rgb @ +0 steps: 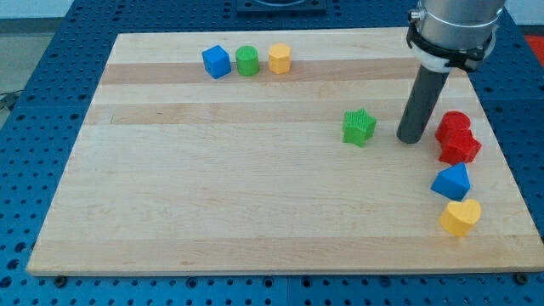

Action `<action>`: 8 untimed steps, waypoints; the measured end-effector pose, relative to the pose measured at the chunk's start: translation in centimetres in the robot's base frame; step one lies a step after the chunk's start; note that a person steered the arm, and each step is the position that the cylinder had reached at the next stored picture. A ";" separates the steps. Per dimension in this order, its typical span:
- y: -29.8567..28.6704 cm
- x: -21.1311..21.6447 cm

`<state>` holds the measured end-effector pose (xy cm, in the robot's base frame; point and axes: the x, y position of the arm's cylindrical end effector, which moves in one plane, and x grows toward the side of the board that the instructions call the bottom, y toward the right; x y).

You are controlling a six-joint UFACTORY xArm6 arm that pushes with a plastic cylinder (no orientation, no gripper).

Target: Place the green star to the right side of the yellow hexagon

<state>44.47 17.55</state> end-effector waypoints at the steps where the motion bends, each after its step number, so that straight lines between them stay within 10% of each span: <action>1: -4.3 4.7; 8: -8.6 -12.9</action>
<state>31.59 8.96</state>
